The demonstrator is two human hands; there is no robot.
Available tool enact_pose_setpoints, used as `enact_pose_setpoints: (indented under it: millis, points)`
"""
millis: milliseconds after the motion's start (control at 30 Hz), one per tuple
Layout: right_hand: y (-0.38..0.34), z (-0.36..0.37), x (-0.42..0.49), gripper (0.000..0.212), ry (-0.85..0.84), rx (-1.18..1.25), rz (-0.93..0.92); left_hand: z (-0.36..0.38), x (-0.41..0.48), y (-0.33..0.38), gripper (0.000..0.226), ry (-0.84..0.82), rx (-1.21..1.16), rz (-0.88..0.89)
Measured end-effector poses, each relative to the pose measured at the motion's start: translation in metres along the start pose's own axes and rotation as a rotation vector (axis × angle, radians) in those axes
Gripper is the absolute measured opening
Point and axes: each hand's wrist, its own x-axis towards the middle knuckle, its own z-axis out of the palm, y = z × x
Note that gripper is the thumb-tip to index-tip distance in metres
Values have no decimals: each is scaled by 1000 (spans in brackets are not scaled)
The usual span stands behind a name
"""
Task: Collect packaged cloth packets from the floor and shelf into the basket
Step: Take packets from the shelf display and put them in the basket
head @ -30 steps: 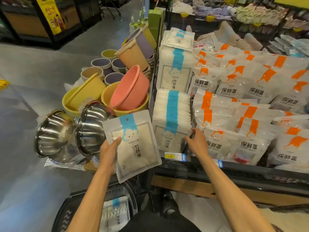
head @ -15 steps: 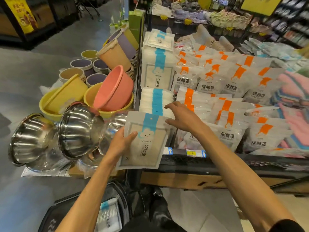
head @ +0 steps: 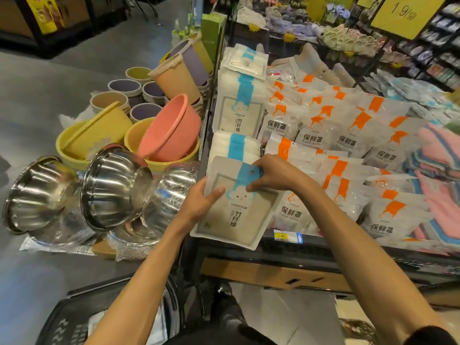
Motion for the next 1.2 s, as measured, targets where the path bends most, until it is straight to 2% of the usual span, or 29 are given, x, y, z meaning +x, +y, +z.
enact_pose_setpoints:
  millis: [133, 200, 300, 367, 433, 533, 600, 1000, 1200]
  points:
    - [5, -7, 13, 41, -5, -36, 11, 4, 14, -8, 37, 27, -35, -25]
    - [10, -11, 20, 43, 12, -40, 30, 2, 21, -20, 33, 82, 5, -13]
    - [20, -14, 30, 45, 64, -44, 60, -8, 27, -56, 28, 256, 379, 25]
    - [25, -14, 35, 45, 102, -45, 77, -15, 27, -83, 49, 289, 626, 1]
    - [28, -10, 42, 43, 116, -31, 83, -21, 29, -108, 71, 235, 728, -76]
    - [29, 2, 53, 41, 108, -34, 87, -21, 29, -135, 101, 55, 787, -182]
    - [30, 13, 60, 41, 104, -56, 91, -16, 24, -145, 108, -20, 833, -209]
    - [39, 84, 89, 27, 75, -40, 126, -12, 20, -142, 111, -3, 845, -210]
    - [35, 104, 94, 20, 123, -122, 141, -11, 19, -142, 111, 4, 829, -224]
